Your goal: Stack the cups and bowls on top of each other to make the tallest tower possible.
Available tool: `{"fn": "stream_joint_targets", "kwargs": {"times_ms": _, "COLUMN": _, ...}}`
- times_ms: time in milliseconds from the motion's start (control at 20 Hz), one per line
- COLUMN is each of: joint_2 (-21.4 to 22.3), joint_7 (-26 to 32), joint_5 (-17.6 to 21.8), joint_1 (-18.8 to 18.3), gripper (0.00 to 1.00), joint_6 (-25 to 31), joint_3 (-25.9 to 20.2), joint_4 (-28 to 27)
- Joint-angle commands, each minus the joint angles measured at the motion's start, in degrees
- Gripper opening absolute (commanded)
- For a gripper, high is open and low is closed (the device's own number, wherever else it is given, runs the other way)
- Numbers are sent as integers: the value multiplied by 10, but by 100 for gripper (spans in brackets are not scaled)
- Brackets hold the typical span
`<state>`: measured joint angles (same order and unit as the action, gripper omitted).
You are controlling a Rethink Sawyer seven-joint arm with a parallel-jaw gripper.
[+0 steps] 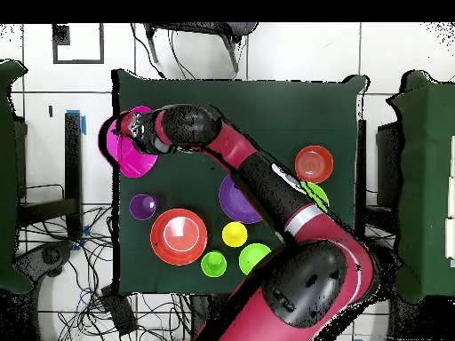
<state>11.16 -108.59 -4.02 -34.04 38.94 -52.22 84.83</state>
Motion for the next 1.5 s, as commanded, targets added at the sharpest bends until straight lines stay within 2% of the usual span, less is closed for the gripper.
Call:
{"fn": "stream_joint_targets", "kwargs": {"times_ms": 50, "joint_2": -62, "joint_7": 216, "joint_5": 70, "joint_1": -20, "gripper": 0, "joint_6": 66, "joint_3": -15, "joint_4": -68}}
{"fn": "stream_joint_targets", "kwargs": {"times_ms": 400, "joint_2": -81, "joint_7": 239, "joint_5": 83, "joint_1": -30, "gripper": 0, "joint_6": 87, "joint_3": -44, "joint_4": -94}}
{"fn": "stream_joint_targets", "kwargs": {"times_ms": 750, "joint_2": -64, "joint_7": 237, "joint_5": 86, "joint_1": -32, "gripper": 0, "joint_6": 131, "joint_3": -64, "joint_4": -108}}
{"fn": "stream_joint_targets", "kwargs": {"times_ms": 1200, "joint_2": -71, "joint_7": 269, "joint_5": 86, "joint_1": -37, "gripper": 0, "joint_6": 196, "joint_3": -81, "joint_4": -141}}
{"fn": "stream_joint_targets", "kwargs": {"times_ms": 1500, "joint_2": -60, "joint_7": 268, "joint_5": 92, "joint_1": -48, "gripper": 0, "joint_6": 228, "joint_3": -93, "joint_4": -136}}
